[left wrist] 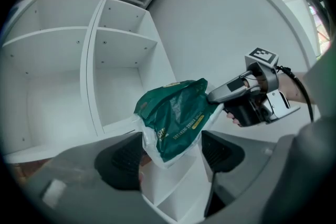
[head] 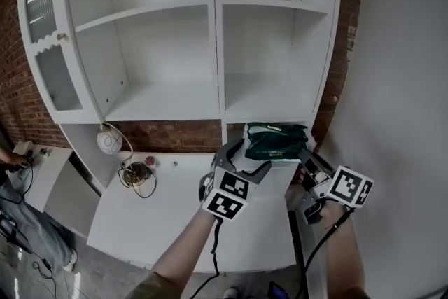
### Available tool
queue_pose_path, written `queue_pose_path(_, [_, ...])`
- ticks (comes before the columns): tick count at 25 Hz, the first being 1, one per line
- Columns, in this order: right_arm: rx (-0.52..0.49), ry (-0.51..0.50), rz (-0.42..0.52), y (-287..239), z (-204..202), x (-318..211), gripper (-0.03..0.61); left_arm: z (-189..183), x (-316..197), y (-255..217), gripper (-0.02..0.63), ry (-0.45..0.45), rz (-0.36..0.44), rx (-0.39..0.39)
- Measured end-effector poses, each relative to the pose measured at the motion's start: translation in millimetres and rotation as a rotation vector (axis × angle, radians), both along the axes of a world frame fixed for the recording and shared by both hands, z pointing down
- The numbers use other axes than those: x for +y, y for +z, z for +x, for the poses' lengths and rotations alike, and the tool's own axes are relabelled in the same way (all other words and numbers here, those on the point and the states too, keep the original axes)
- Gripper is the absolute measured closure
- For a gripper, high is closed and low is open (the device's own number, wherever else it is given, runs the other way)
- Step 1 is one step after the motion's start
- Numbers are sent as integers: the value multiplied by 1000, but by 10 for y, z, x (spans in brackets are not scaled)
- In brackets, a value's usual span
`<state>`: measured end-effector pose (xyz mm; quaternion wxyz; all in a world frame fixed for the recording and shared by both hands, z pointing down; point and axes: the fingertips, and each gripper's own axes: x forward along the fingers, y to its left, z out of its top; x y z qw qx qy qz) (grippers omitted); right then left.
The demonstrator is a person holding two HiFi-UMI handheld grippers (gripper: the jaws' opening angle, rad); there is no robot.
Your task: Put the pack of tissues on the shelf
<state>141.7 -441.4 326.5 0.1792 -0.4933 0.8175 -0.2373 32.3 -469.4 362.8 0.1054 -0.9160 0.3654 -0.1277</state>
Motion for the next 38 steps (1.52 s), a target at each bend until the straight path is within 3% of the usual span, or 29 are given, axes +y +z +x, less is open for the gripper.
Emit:
queue_pose_path(7, [-5, 32, 17, -195, 94, -176, 509, 120, -211, -267, 244, 33, 33, -11])
queue_pose_path(25, [11, -5, 61, -631, 250, -648, 509, 310, -617, -763, 244, -25, -30, 51])
queue_pose_path(38, [-34, -12, -8, -544, 254, -1159, 509, 271, -1043, -793, 244, -89, -76, 58])
